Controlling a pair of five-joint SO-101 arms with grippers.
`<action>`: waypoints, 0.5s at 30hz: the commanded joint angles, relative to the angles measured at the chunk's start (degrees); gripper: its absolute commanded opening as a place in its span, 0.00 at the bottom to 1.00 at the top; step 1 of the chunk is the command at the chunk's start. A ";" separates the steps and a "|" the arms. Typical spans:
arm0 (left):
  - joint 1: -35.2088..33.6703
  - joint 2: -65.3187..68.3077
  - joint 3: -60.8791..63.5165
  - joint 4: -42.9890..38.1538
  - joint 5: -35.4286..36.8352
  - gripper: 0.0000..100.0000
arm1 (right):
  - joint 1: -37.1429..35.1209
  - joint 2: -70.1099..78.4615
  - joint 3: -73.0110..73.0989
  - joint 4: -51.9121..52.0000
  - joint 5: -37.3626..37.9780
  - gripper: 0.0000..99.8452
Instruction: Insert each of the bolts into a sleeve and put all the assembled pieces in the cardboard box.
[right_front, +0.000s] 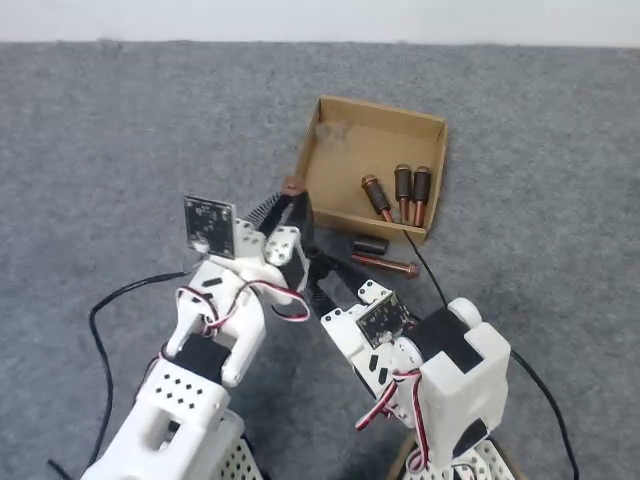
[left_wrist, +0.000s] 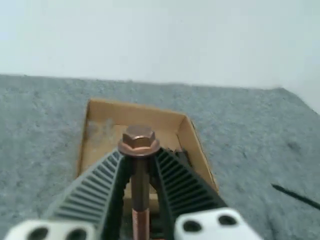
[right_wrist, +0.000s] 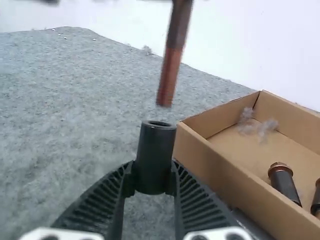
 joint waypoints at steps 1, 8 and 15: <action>1.58 -2.64 -0.57 0.00 -1.14 0.01 | 0.75 -2.95 -2.02 0.13 -0.53 0.01; 1.58 -2.64 0.13 0.09 -1.14 0.01 | 0.84 -2.95 -2.02 -0.22 -0.53 0.01; 1.93 -2.64 2.33 0.09 -3.16 0.01 | 0.92 -3.12 -1.93 -0.40 -0.53 0.01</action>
